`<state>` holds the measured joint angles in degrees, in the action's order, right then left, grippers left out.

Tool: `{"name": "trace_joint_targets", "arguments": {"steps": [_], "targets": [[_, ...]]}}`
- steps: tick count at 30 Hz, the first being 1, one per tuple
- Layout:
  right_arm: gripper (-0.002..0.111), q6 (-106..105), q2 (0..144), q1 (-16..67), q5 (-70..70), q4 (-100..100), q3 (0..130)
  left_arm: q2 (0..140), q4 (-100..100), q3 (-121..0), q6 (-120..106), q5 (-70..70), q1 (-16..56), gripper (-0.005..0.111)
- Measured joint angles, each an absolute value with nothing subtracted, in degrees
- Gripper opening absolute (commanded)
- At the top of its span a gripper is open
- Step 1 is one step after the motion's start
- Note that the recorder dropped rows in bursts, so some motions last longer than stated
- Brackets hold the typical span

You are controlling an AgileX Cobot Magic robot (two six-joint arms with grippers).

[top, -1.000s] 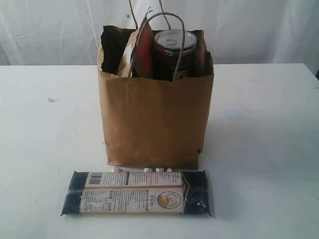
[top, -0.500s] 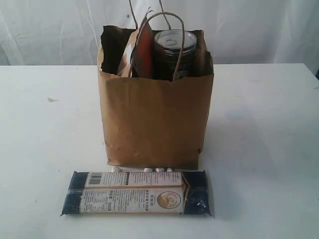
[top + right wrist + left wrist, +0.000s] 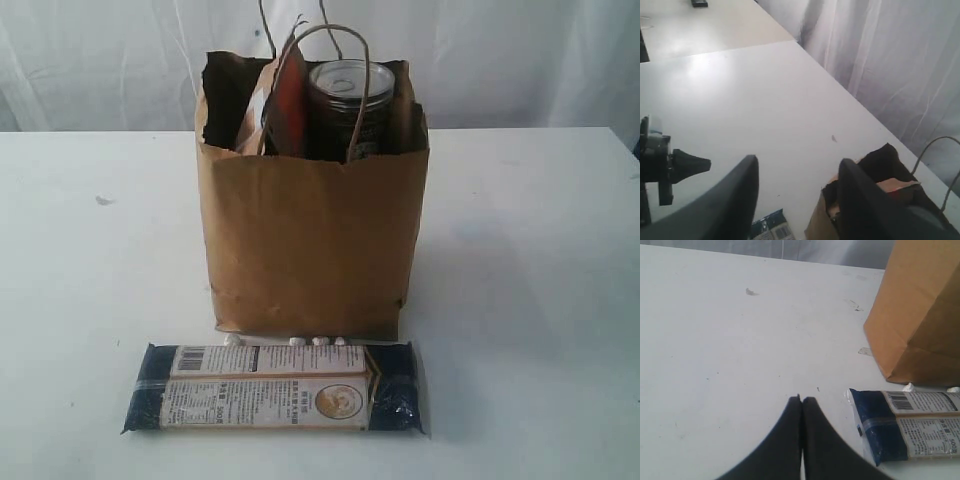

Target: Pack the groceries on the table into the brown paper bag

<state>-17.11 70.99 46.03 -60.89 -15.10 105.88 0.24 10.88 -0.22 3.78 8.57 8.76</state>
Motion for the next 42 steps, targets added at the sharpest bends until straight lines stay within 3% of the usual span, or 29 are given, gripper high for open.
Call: {"name": "trace_joint_targets", "arguments": {"steps": [10, 21, 42], "targets": [[0.046, -18.61, 69.16, 56.34, -69.52, -24.60, 105.74, 0.24, 10.88, -0.22, 3.78, 8.57, 8.76, 0.000], [0.046, -17.57, 69.37, 64.65, -66.28, -29.98, 95.13, 0.24, 10.88, -0.22, 3.78, 8.57, 8.76, 0.000], [0.046, -11.96, 70.82, 68.94, -54.37, -26.24, 89.40, 0.24, 10.88, -0.22, 3.78, 8.57, 8.76, 0.000]]}}
